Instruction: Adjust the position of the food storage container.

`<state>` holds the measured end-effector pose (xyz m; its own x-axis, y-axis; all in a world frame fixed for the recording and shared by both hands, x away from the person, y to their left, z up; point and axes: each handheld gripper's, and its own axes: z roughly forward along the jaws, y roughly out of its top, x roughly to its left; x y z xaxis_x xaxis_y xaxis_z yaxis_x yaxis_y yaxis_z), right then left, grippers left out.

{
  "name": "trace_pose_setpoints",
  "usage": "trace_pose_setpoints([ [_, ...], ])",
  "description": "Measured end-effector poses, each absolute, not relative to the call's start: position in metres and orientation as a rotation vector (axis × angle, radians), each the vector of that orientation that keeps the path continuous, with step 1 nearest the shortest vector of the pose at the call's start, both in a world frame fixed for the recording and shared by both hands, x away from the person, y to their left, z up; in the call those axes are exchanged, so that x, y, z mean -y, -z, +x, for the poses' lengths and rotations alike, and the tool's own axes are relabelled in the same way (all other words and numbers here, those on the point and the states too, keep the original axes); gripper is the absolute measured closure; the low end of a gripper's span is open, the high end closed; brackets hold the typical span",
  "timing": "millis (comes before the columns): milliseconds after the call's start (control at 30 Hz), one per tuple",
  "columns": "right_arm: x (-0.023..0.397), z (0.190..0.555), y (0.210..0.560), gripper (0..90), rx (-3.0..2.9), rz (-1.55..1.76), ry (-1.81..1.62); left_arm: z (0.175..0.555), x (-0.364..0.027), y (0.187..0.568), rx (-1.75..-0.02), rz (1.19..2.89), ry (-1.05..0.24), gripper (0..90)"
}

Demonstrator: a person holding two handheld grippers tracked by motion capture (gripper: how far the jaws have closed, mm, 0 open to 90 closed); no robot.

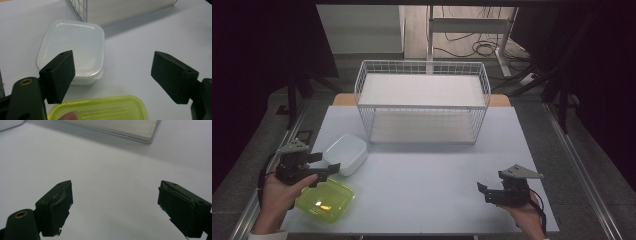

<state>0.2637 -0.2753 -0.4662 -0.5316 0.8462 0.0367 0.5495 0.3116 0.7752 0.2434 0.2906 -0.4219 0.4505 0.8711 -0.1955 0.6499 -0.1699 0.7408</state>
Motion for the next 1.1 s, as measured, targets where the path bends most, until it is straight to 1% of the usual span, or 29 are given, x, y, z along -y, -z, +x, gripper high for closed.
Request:
trace_pose_setpoints([
  [167, 0.275, 0.263, 0.467, 12.5, -2.214, 1.234, -1.066, 0.245, -0.288, 0.422, -1.275, 1.907, -0.348, 18.7],
  [500, 0.28, 0.261, 0.469, 12.7, -2.22, 1.248, -1.055, 0.254, -0.271, 0.43, -1.237, 1.973, -0.317, 19.3],
  [700, 0.279, 0.261, 0.469, 13.3, -2.24, 1.252, -1.042, 0.255, -0.27, 0.432, -1.225, 1.992, -0.292, 20.6],
  [900, 0.274, 0.26, 0.468, 13.3, -2.277, 1.22, -1.016, 0.252, -0.272, 0.43, -1.236, 1.978, -0.305, 20.9],
  [1100, 0.27, 0.26, 0.467, 13.3, -2.302, 1.207, -1.022, 0.247, -0.274, 0.429, -1.253, 1.975, -0.311, 25.4],
])
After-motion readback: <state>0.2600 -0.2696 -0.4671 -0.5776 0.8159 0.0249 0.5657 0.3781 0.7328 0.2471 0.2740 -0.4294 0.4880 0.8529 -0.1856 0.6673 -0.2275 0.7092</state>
